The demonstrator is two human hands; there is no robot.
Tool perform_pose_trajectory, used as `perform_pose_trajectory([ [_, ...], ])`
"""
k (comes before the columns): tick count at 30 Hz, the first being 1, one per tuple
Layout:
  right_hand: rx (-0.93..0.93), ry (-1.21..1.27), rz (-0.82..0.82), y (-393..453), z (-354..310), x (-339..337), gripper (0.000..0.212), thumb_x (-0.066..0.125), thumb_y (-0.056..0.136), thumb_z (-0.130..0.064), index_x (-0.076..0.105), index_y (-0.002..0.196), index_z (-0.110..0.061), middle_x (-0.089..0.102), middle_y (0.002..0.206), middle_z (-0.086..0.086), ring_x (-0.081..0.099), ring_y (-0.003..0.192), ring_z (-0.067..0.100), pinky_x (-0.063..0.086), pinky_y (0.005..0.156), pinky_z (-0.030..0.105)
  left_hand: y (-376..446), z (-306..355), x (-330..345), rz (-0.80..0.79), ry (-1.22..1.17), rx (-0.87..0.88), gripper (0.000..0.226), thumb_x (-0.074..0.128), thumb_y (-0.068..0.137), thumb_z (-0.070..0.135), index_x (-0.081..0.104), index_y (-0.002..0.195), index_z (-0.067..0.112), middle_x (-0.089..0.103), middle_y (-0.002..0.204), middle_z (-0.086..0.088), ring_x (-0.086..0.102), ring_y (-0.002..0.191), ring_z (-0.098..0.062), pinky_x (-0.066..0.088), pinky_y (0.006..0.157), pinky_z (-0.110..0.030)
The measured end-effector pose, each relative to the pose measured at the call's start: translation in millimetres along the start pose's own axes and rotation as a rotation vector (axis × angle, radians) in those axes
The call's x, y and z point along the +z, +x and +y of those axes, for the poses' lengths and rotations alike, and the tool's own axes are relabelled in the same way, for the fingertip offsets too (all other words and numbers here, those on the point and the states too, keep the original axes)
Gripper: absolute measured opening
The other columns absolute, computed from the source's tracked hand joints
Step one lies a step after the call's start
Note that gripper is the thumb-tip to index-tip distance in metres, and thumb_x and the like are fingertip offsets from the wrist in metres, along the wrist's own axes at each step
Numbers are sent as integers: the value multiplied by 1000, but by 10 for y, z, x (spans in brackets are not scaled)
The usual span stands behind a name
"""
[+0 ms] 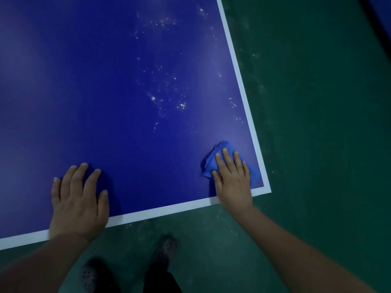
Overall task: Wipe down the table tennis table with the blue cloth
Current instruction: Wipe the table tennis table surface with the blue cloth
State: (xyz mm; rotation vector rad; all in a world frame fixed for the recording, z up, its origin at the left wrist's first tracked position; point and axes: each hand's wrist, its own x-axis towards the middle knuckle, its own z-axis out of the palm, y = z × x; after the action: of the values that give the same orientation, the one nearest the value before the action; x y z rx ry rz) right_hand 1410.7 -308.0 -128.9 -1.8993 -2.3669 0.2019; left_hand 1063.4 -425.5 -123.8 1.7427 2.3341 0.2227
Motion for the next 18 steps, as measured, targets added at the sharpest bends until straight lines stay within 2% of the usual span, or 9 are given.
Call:
perform_pose_trajectory([
  [2,-76,-6,57,96,327,-96,42,49,96,-26,58,136,-16,56,145,7,52,130,35,40,99,43,14,12,-5,4,-7,-1,61,31,93,38,47,140,2,33,154,-20,20,148,-37,1,124,-51],
  [4,151,49,107,283,808,-202,33,53,90,-12,65,119,-22,68,123,7,62,104,38,50,84,42,14,12,-11,1,-10,-3,62,31,93,38,47,141,3,32,154,-20,20,148,-37,0,124,-50],
  [6,510,104,12,430,1201,-370,31,39,94,-27,61,116,-30,68,108,-1,62,98,36,52,86,41,4,10,-17,1,-16,-2,62,31,93,39,47,141,3,32,154,-20,20,148,-37,0,124,-50],
  [8,647,111,18,449,1360,-455,45,28,91,-41,56,124,-28,67,112,4,59,103,37,50,92,44,2,15,-18,-1,-15,-2,62,30,94,39,46,141,3,32,154,-19,19,149,-37,1,124,-51],
  [9,662,140,87,438,1307,-496,46,28,91,-41,56,124,-25,66,114,8,57,105,37,48,93,44,10,18,-16,-1,-13,-2,62,30,94,39,46,141,3,32,154,-19,19,149,-36,2,124,-52],
  [11,529,135,192,410,940,-553,38,36,95,-36,56,123,-19,63,115,12,54,104,35,47,90,42,20,10,-12,-6,-8,0,62,30,94,39,46,142,3,32,155,-19,19,149,-36,3,124,-53],
  [14,244,191,217,266,210,-434,38,44,99,-34,59,128,-15,63,110,5,55,94,20,48,84,33,-6,-3,-4,-4,-8,-3,62,30,94,39,46,142,3,32,155,-19,19,149,-36,4,124,-54],
  [17,-155,-21,79,168,230,-133,45,40,92,-26,63,129,-16,68,117,13,54,98,33,47,83,39,10,11,-1,3,-14,-4,62,31,94,39,47,142,3,32,155,-19,20,149,-36,5,124,-54],
  [18,-55,-46,74,316,479,-147,47,36,90,-24,64,128,-18,68,112,17,57,96,37,49,79,39,20,12,-2,3,-20,-8,62,30,94,39,46,142,3,32,155,-19,20,149,-36,4,124,-54],
])
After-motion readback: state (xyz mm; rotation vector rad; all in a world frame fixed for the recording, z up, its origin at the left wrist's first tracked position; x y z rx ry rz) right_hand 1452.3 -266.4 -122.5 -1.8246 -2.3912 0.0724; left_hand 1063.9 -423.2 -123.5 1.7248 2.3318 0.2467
